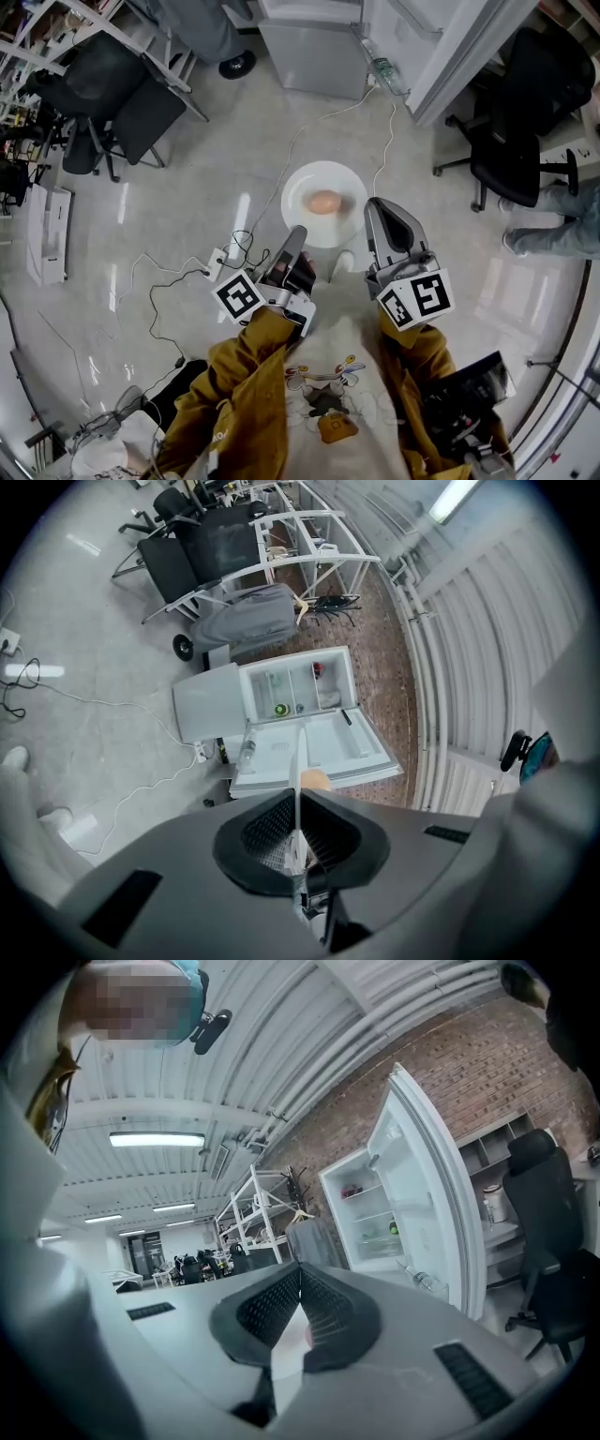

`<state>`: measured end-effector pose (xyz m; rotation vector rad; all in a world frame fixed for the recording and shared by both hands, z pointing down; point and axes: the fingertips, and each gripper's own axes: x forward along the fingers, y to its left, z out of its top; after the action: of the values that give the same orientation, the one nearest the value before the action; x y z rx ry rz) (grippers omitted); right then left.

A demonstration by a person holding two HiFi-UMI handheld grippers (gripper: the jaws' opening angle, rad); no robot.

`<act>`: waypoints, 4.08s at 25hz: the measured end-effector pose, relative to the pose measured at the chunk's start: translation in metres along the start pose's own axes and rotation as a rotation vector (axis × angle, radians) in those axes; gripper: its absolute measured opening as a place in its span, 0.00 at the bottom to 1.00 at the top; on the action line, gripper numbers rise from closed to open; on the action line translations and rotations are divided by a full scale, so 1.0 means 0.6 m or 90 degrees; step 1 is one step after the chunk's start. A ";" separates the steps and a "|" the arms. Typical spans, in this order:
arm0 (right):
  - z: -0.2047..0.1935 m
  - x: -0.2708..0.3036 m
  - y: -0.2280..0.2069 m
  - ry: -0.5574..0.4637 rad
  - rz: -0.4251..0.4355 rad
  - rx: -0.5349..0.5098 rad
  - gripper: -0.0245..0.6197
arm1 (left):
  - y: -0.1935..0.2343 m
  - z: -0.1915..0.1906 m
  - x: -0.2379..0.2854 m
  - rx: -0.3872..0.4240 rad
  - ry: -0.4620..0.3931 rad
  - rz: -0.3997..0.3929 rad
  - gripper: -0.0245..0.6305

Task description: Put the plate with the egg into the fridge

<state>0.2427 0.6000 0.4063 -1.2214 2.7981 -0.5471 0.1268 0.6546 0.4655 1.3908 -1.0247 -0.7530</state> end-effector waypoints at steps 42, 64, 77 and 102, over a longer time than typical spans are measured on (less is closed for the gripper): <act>0.074 0.527 -0.072 -0.008 -0.103 -0.039 0.05 | 0.029 0.501 0.232 -0.064 -0.059 -0.021 0.07; 0.121 0.710 -0.175 -0.031 -0.121 -0.025 0.05 | 0.044 0.650 0.393 -0.072 -0.070 -0.018 0.07; 0.215 0.901 -0.345 -0.037 -0.104 -0.039 0.05 | -0.003 0.748 0.655 -0.052 -0.058 -0.019 0.07; 0.275 1.062 -0.500 -0.013 -0.189 -0.056 0.05 | -0.010 0.853 0.897 -0.037 -0.005 -0.003 0.07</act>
<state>0.0434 -0.0953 0.4176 -1.6655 2.6647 -0.4231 -0.1172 -0.0468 0.4790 1.3414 -0.9992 -0.7867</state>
